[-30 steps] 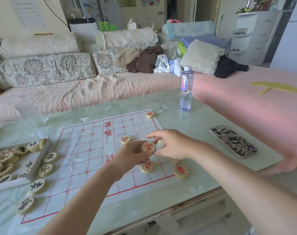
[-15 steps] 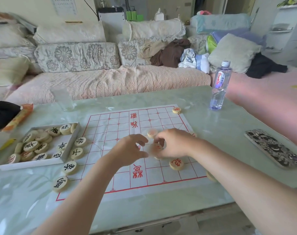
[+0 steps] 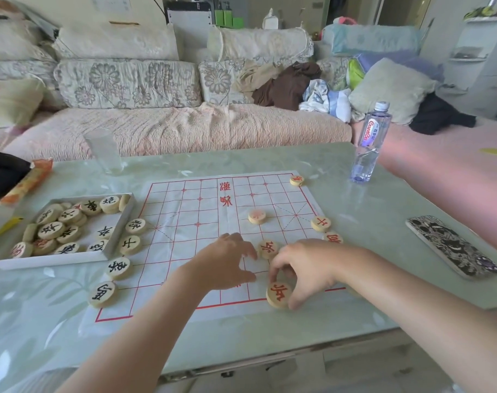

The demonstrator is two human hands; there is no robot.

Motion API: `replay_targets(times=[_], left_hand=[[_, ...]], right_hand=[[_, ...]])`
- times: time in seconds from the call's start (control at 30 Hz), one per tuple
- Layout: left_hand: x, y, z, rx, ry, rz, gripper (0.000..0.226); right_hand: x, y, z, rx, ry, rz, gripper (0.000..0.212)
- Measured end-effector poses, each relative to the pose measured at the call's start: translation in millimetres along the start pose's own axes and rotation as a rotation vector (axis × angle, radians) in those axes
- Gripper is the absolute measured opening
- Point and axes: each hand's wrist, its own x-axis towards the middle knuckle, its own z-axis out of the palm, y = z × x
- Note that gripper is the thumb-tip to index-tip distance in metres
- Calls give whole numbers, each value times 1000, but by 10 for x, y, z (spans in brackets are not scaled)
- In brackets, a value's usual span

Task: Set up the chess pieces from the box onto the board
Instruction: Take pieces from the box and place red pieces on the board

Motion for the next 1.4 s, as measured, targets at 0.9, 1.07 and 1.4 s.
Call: replay_targets(times=[0.9, 1.07, 1.4], left_hand=[[-1683, -2603, -928, 77, 500, -660, 24], [-1946, -2992, -924, 18, 513, -731, 30], [-1882, -3085, -996, 72, 529, -869, 30]], right_hand=[[2302, -2332, -466, 285, 350, -232, 23], [2731, -2807, -521, 155, 281, -294, 29], [3260, -3364, -541, -224, 317, -353, 38]])
